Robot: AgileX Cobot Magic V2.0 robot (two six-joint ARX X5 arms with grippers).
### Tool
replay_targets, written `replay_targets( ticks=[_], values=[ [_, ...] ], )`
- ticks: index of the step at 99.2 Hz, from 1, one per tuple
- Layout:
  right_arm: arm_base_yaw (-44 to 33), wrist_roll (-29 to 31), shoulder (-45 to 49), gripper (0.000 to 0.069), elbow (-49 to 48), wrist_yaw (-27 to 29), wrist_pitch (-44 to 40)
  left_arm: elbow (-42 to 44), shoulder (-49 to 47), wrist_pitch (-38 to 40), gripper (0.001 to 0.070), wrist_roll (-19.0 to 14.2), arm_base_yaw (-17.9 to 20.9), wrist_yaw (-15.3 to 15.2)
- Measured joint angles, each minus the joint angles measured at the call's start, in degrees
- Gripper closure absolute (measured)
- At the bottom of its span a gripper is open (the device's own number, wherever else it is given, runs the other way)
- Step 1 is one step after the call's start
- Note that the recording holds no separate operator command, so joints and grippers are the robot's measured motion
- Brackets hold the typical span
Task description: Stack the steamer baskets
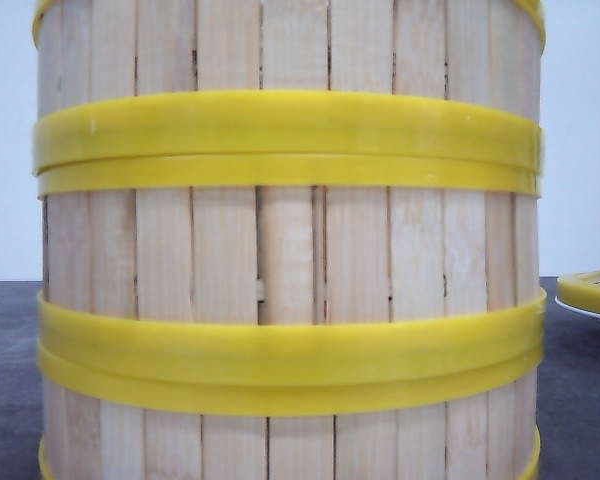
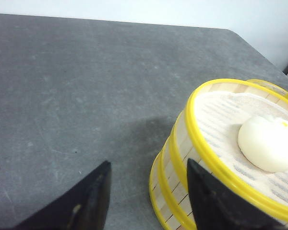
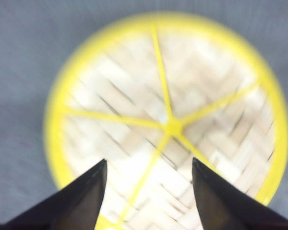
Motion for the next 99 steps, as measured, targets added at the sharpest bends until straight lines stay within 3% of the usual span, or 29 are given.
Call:
replay_targets(
  ticks=[16,36,83,99],
  values=[
    [-1.6,-0.35,4.85,0.0365,0.0,0.0,1.4,0.0,0.0,0.0,0.0414,0.04,0.0,0.04],
    [-2.34,-0.42,6.49,0.0478,0.0,0.02,4.07,0.0,0.0,-0.02,0.0414,0.39,0.0,0.22],
    [-2.36,-1.49,9.6,0.0493,0.0,-0.02,5.77,0.0,0.0,-0.04,0.0414,0.63,0.0,0.22],
    [-2.36,-1.7,9.6,0.0585,0.02,0.11,6.08,0.0,0.0,-0.04,0.0414,0.66,0.0,0.22]
  ],
)
